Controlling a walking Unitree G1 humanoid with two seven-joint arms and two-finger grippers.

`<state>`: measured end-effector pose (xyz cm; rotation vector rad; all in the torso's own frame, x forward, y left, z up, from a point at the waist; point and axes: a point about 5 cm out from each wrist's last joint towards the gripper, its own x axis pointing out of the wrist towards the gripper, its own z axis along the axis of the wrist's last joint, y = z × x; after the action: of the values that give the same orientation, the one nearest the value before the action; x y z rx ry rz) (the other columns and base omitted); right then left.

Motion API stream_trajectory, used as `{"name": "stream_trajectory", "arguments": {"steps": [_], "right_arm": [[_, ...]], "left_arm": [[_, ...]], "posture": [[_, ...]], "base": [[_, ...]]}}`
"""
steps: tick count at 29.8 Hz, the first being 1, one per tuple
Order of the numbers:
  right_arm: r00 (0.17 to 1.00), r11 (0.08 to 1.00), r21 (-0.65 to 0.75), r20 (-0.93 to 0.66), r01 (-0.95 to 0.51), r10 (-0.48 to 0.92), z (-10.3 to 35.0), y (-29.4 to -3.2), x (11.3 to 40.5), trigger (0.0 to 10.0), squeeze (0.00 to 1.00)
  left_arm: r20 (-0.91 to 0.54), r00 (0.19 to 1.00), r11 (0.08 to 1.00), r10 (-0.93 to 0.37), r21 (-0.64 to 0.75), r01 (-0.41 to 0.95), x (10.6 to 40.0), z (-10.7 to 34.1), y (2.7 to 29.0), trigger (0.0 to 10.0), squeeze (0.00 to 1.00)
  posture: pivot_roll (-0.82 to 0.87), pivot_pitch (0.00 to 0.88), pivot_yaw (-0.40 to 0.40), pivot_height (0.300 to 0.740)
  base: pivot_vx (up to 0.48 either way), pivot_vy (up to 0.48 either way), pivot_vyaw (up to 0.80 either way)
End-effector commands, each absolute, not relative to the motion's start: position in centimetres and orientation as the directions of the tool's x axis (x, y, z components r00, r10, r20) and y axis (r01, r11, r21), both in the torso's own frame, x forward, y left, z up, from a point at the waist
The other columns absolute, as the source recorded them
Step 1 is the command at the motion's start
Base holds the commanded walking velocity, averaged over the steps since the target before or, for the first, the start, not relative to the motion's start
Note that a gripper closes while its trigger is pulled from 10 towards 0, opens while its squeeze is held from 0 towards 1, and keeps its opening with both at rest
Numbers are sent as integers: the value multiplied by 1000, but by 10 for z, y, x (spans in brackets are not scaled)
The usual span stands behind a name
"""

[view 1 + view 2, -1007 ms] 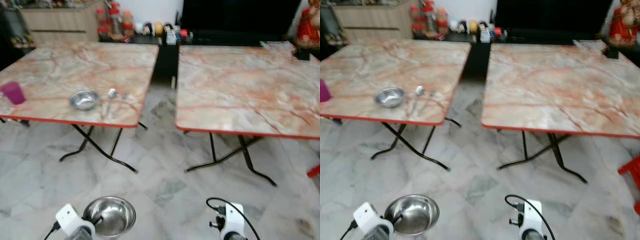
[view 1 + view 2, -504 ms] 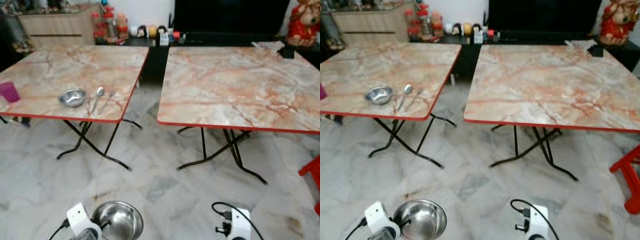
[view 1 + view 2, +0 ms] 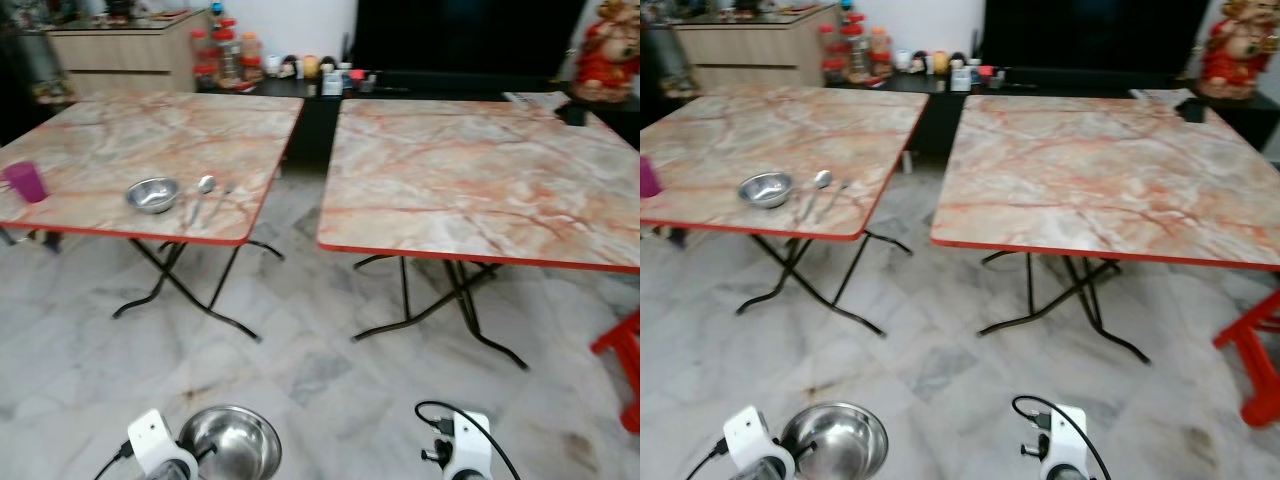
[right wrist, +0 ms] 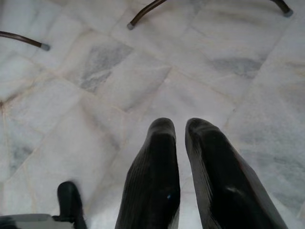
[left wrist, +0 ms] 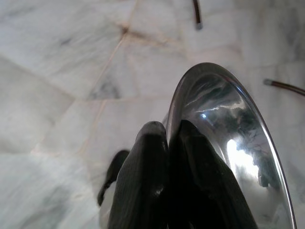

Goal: Setting the table

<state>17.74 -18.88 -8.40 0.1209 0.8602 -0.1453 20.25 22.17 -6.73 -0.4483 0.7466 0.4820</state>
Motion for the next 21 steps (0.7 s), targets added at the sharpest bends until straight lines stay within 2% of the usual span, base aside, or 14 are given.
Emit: {"name": "stream_trajectory", "arguments": {"steps": [1, 21], "right_arm": [[652, 983, 38, -753, 179, -90, -81, -192, 182, 10000, 0], [651, 983, 42, -754, 179, -87, -81, -191, 182, 10000, 0]], "left_arm": [[-738, 632, 808, 236, -212, -550, 203, -68, 217, 10000, 0], [-736, 635, 808, 236, -214, -549, 204, -68, 217, 10000, 0]], "posture": [[-33, 0, -11, 740], [-34, 0, -10, 740]], "base": [[322, 0, 0], [322, 0, 0]]}}
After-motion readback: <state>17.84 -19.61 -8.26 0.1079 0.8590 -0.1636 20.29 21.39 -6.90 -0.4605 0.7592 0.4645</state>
